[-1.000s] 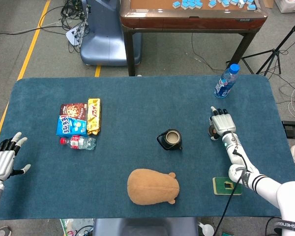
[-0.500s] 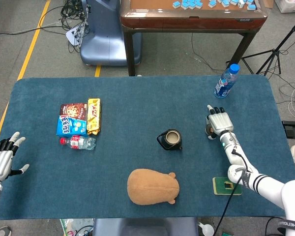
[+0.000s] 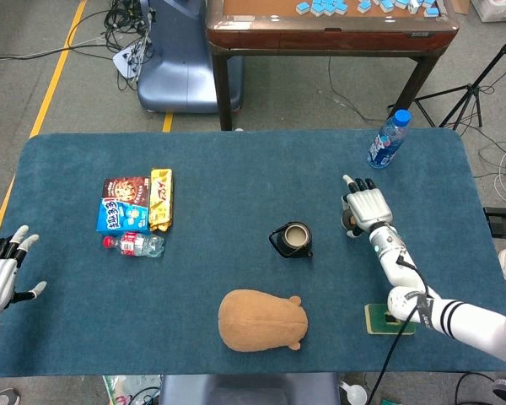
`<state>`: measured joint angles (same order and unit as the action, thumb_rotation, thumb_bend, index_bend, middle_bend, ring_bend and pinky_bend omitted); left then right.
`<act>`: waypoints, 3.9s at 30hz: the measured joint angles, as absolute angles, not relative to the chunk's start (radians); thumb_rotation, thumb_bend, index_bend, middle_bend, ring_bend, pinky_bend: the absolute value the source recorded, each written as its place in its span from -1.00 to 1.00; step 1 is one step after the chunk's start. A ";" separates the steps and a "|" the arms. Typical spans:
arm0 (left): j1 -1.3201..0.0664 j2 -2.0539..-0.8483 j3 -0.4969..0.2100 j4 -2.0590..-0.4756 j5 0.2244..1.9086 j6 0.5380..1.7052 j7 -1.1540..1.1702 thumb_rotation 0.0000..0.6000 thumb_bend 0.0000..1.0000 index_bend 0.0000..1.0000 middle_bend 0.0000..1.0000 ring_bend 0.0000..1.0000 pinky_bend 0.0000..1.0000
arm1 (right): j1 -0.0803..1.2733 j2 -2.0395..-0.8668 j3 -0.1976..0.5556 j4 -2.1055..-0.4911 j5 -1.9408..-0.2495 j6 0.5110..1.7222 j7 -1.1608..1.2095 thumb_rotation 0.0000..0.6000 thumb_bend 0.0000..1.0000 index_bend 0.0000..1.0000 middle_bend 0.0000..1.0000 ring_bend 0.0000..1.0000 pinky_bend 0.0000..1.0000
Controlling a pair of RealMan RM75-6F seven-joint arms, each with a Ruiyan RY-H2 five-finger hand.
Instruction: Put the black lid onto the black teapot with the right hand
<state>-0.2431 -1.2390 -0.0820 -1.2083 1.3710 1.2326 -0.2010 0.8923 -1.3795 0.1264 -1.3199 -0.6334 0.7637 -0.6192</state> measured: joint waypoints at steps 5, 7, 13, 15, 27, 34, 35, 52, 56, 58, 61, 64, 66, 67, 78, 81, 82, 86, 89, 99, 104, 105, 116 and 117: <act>-0.235 -1.233 -0.080 -1.215 1.373 1.243 -0.201 1.00 -0.56 -0.75 -1.00 -1.00 -1.00 | 0.931 -1.358 0.128 -1.378 -0.583 0.795 -0.670 1.00 -0.67 -0.10 -0.99 -1.00 -1.00; -0.232 -1.231 -0.079 -1.217 1.374 1.247 -0.202 1.00 -0.56 -0.75 -1.00 -1.00 -1.00 | 0.945 -1.357 0.128 -1.390 -0.570 0.801 -0.685 1.00 -0.67 -0.10 -0.99 -1.00 -1.00; -0.227 -1.226 -0.077 -1.217 1.378 1.254 -0.207 1.00 -0.56 -0.75 -1.00 -1.00 -1.00 | 0.987 -1.358 0.129 -1.436 -0.533 0.830 -0.729 1.00 -0.67 -0.10 -0.99 -1.00 -1.00; -0.225 -1.225 -0.076 -1.217 1.381 1.257 -0.209 1.00 -0.56 -0.75 -1.00 -1.00 -1.00 | 0.999 -1.360 0.128 -1.452 -0.523 0.842 -0.743 1.00 -0.67 -0.10 -0.99 -1.00 -1.00; -0.211 -1.222 -0.072 -1.208 1.387 1.271 -0.231 1.00 -0.56 -0.75 -1.00 -1.00 -1.00 | 1.046 -1.372 0.114 -1.533 -0.473 0.908 -0.810 1.00 -0.67 -0.10 -0.99 -1.00 -1.00; -0.202 -1.221 -0.068 -1.197 1.395 1.284 -0.250 1.00 -0.56 -0.75 -1.00 -1.00 -1.00 | 1.076 -1.396 0.109 -1.552 -0.456 0.929 -0.844 1.00 -0.67 -0.10 -0.99 -1.00 -1.00; -0.200 -1.221 -0.068 -1.195 1.396 1.286 -0.253 1.00 -0.56 -0.75 -1.00 -1.00 -1.00 | 1.081 -1.399 0.110 -1.554 -0.451 0.932 -0.849 1.00 -0.67 -0.10 -0.99 -1.00 -1.00; -0.171 -1.230 -0.056 -1.148 1.413 1.315 -0.315 1.00 -0.56 -0.75 -1.00 -1.00 -1.00 | 1.131 -1.439 0.099 -1.581 -0.403 0.979 -0.916 1.00 -0.67 -0.10 -0.99 -1.00 -1.00; -0.166 -1.232 -0.055 -1.137 1.415 1.319 -0.327 1.00 -0.56 -0.75 -1.00 -1.00 -1.00 | 1.138 -1.445 0.097 -1.587 -0.396 0.990 -0.926 1.00 -0.67 -0.10 -0.99 -1.00 -1.00; -0.163 -1.233 -0.054 -1.132 1.417 1.323 -0.332 1.00 -0.56 -0.75 -1.00 -1.00 -1.00 | 1.141 -1.446 0.095 -1.588 -0.393 0.996 -0.934 1.00 -0.67 -0.10 -0.99 -1.00 -1.00; -0.160 -1.235 -0.054 -1.128 1.419 1.326 -0.337 1.00 -0.56 -0.75 -1.00 -1.00 -1.00 | 1.143 -1.451 0.089 -1.586 -0.387 1.002 -0.943 1.00 -0.67 -0.10 -0.99 -1.00 -1.00; -0.158 -1.237 -0.054 -1.123 1.420 1.327 -0.342 1.00 -0.56 -0.75 -1.00 -1.00 -1.00 | 1.145 -1.452 0.086 -1.587 -0.383 1.005 -0.948 1.00 -0.67 -0.10 -0.99 -1.00 -1.00; -0.158 -1.238 -0.055 -1.121 1.420 1.325 -0.345 1.00 -0.56 -0.75 -1.00 -1.00 -1.00 | 1.144 -1.450 0.086 -1.590 -0.383 1.006 -0.948 1.00 -0.67 -0.10 -0.99 -1.00 -1.00; -0.158 -1.238 -0.055 -1.120 1.420 1.325 -0.345 1.00 -0.56 -0.75 -1.00 -1.00 -1.00 | 1.144 -1.448 0.086 -1.592 -0.384 1.008 -0.946 1.00 -0.67 -0.11 -0.99 -1.00 -1.00; -0.154 -1.240 -0.056 -1.117 1.420 1.326 -0.352 1.00 -0.56 -0.75 -1.00 -1.00 -1.00 | 1.142 -1.452 0.086 -1.584 -0.388 1.007 -0.943 1.00 -0.72 -0.40 -1.00 -1.00 -1.00; -0.153 -1.241 -0.057 -1.113 1.420 1.325 -0.354 1.00 -0.56 -0.75 -1.00 -1.00 -1.00 | 1.144 -1.454 0.087 -1.580 -0.389 1.005 -0.943 1.00 -0.72 -0.39 -1.00 -1.00 -1.00; -0.153 -1.241 -0.057 -1.112 1.420 1.325 -0.355 1.00 -0.56 -0.75 -1.00 -1.00 -1.00 | 1.144 -1.454 0.087 -1.581 -0.389 1.006 -0.943 1.00 -0.72 -0.40 -1.00 -1.00 -1.00; -0.152 -1.241 -0.058 -1.110 1.419 1.326 -0.355 1.00 -0.56 -0.75 -1.00 -1.00 -1.00 | 1.139 -1.443 0.093 -1.595 -0.398 1.015 -0.931 1.00 -0.72 -0.40 -1.00 -1.00 -1.00; -0.150 -1.240 -0.059 -1.112 1.417 1.325 -0.351 1.00 -0.56 -0.75 -1.00 -1.00 -1.00 | 1.128 -1.423 0.099 -1.620 -0.412 1.026 -0.909 1.00 -0.72 -0.40 -1.00 -1.00 -1.00; -0.151 -1.218 -0.064 -1.162 1.413 1.328 -0.309 1.00 -0.56 -0.75 -1.00 -1.00 -1.00 | 1.011 -1.293 0.091 -1.781 -0.550 1.131 -0.783 1.00 -0.71 -0.40 -1.00 -1.00 -1.00; -0.155 -1.196 -0.068 -1.216 1.412 1.329 -0.268 1.00 -0.56 -0.75 -1.00 -1.00 -1.00 | 0.893 -1.212 0.048 -1.878 -0.689 1.231 -0.689 1.00 -0.71 -0.40 -1.00 -1.00 -1.00; -0.157 -1.190 -0.069 -1.230 1.412 1.327 -0.257 1.00 -0.56 -0.75 -1.00 -1.00 -1.00 | 0.868 -1.199 0.037 -1.892 -0.717 1.249 -0.669 1.00 -0.70 -0.40 -1.00 -1.00 -1.00; -0.171 -1.151 -0.077 -1.366 1.402 1.321 -0.145 1.00 -0.56 -0.75 -1.00 -1.00 -1.00 | 0.534 -1.107 -0.130 -1.911 -1.107 1.465 -0.394 1.00 -0.70 -0.41 -1.00 -1.00 -1.00; -0.170 -1.147 -0.076 -1.383 1.402 1.325 -0.129 1.00 -0.56 -0.75 -1.00 -1.00 -1.00 | 0.506 -1.102 -0.142 -1.903 -1.137 1.484 -0.371 1.00 -0.70 -0.41 -1.00 -1.00 -1.00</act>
